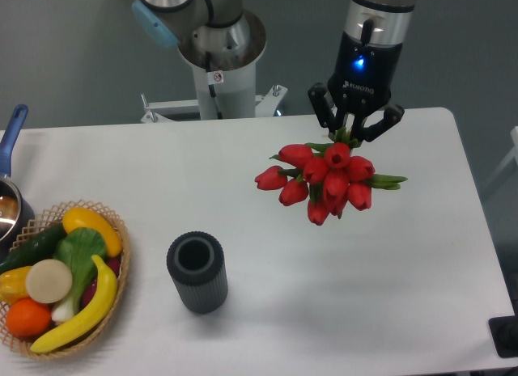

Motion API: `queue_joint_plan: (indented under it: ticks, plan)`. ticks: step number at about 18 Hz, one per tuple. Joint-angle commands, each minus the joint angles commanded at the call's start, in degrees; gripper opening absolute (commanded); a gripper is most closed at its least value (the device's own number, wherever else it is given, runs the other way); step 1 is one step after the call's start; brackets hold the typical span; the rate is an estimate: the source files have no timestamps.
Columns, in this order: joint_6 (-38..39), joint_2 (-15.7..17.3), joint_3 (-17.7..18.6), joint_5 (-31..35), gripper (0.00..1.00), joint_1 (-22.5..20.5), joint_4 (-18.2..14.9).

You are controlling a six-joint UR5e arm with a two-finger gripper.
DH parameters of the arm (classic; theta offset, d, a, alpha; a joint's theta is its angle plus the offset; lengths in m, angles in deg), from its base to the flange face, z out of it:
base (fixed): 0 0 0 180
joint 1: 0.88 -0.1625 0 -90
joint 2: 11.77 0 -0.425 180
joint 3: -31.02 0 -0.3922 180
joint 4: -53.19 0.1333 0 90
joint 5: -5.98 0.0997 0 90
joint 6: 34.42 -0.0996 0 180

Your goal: Insert the flowers into the vase

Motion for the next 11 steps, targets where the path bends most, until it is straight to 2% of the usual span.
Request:
queue_joint_plan:
  ticks: [11]
  plan:
    - [1.0, 0.1, 0.5, -2.0, 0.2, -0.2, 0.4]
